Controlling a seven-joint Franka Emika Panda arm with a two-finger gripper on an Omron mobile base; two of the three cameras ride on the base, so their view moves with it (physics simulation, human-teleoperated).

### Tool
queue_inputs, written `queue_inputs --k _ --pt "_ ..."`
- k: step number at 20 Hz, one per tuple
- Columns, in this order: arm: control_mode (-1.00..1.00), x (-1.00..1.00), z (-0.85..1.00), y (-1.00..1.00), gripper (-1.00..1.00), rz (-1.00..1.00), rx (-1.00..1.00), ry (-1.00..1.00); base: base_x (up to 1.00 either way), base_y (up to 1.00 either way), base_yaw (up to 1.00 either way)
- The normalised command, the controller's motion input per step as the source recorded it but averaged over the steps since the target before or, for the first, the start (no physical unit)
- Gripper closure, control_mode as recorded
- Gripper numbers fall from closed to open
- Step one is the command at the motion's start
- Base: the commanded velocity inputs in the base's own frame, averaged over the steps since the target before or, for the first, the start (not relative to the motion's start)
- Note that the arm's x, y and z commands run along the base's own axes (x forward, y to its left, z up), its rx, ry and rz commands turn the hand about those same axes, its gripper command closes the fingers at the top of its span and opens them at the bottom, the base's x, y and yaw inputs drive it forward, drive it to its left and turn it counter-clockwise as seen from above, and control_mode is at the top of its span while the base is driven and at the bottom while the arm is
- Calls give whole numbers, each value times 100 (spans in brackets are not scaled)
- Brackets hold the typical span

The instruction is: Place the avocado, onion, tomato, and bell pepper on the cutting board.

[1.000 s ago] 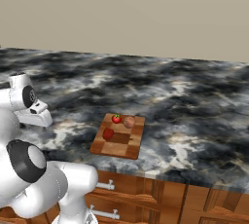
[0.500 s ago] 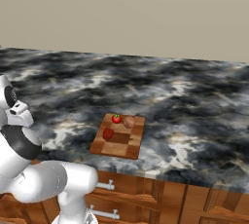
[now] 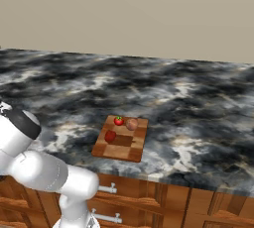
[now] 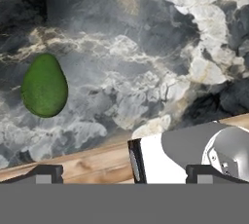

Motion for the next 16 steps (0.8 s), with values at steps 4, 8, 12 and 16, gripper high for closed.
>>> queue_inputs --k 4,8,12,16 --pt "-100 5 -21 35 -100 0 -5 -3 0 0 0" --pt "-100 18 -33 11 -100 0 -2 -11 0 0 0" --pt "-100 21 -27 9 -100 0 0 -10 0 0 0" --pt "-100 15 -8 17 -100 0 1 -1 0 0 0"
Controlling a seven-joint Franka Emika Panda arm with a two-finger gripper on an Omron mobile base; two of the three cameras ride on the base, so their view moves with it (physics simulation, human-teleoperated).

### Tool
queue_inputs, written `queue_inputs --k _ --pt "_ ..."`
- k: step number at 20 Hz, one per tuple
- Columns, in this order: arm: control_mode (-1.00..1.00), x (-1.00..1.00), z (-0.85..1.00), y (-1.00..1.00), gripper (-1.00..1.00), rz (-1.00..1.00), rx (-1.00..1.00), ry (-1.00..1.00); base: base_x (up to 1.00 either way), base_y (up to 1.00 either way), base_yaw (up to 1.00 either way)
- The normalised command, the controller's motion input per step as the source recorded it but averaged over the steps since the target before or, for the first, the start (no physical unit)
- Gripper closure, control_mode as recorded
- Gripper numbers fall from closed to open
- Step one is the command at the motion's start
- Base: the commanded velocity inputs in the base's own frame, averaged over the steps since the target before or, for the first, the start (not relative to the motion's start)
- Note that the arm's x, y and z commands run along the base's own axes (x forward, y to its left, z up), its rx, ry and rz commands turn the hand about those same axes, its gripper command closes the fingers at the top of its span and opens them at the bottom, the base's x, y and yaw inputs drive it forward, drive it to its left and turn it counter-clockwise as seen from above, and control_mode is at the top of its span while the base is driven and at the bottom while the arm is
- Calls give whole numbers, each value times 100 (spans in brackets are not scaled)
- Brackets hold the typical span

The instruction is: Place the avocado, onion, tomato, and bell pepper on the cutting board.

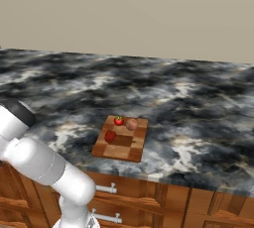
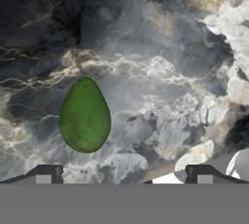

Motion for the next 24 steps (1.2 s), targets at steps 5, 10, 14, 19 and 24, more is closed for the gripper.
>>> queue_inputs --k 5,10,14,19,24 --pt "-100 20 -6 20 -100 0 0 0 0 0 0" --pt "-100 17 -18 4 -100 0 0 0 0 0 0" --pt "-100 5 -24 0 -100 0 0 0 0 0 0" --pt "-100 -25 -18 -11 -100 0 5 -3 0 0 0" --pt "-100 -12 0 -24 -100 0 1 0 0 0 0"
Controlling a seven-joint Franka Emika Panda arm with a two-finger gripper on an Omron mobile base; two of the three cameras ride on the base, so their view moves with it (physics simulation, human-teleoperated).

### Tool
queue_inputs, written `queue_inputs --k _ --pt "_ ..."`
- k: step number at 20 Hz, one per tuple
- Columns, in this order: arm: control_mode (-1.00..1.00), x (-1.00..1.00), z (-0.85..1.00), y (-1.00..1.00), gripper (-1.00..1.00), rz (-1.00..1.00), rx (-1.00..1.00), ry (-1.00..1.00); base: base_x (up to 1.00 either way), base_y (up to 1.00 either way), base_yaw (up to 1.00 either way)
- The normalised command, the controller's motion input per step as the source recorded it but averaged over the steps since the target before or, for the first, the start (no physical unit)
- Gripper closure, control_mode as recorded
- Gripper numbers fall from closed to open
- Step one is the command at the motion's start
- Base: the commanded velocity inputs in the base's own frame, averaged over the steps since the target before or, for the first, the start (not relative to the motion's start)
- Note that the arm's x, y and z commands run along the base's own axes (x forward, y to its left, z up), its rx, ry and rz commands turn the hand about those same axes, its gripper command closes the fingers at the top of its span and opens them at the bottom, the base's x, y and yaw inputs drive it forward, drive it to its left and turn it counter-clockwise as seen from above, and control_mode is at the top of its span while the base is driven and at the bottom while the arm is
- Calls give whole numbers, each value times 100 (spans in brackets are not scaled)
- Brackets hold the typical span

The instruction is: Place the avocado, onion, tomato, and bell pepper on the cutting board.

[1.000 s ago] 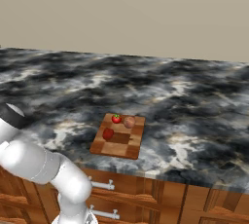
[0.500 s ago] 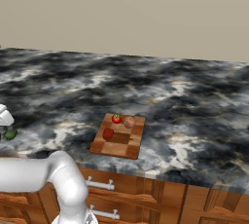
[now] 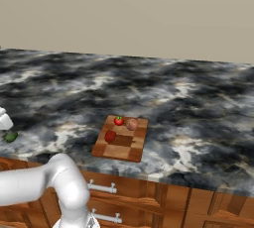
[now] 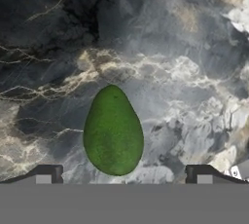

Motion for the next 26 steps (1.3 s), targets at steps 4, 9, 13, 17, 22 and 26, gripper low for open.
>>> queue_inputs --k 4,9,13,17,22,26 --pt "-100 0 0 -27 -100 0 0 0 0 0 0" --pt "-100 0 -11 -15 -100 0 0 0 0 0 0" --pt "-100 1 -21 0 -100 0 0 0 0 0 0" --pt "-100 10 -18 2 -100 0 0 0 0 0 0" --pt "-100 14 -8 7 -100 0 0 0 0 0 0" --pt "-100 15 -1 8 -100 0 0 0 0 0 0"
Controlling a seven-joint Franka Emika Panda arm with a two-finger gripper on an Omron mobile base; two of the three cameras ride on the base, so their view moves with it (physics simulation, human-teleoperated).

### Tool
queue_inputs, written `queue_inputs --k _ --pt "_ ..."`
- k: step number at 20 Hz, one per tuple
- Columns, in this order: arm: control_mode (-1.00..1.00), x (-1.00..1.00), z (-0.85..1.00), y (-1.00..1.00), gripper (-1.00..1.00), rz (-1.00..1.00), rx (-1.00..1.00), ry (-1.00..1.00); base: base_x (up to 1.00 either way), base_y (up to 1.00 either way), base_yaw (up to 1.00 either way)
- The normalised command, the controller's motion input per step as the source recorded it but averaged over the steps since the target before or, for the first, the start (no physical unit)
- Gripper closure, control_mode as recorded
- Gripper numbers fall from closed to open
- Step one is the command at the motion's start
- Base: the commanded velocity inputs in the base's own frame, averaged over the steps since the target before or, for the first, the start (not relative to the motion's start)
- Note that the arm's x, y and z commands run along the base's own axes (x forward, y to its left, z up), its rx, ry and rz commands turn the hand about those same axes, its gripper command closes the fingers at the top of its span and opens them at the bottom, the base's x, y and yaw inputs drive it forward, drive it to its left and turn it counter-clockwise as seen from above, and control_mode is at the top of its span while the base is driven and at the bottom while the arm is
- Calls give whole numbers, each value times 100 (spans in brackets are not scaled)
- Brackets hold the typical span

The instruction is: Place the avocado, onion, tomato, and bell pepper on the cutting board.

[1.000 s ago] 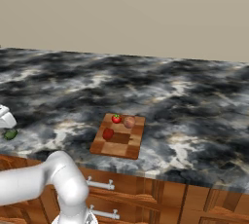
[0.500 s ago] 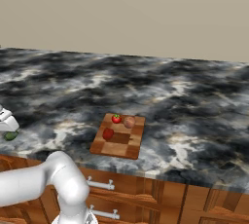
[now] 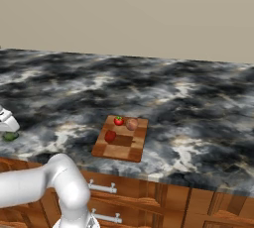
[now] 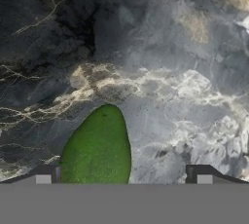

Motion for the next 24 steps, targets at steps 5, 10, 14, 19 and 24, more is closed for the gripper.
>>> queue_inputs --k 5,10,14,19,24 --pt "-100 4 -13 4 -100 0 0 0 0 0 0" --pt "-100 0 -23 0 -100 -1 0 -2 0 0 0" --pt "-100 0 -21 0 -100 -2 0 -2 0 0 0" --pt "-100 -1 -14 0 -100 0 0 -3 0 0 0" --pt "-100 -4 -16 0 100 0 0 -2 0 0 0"
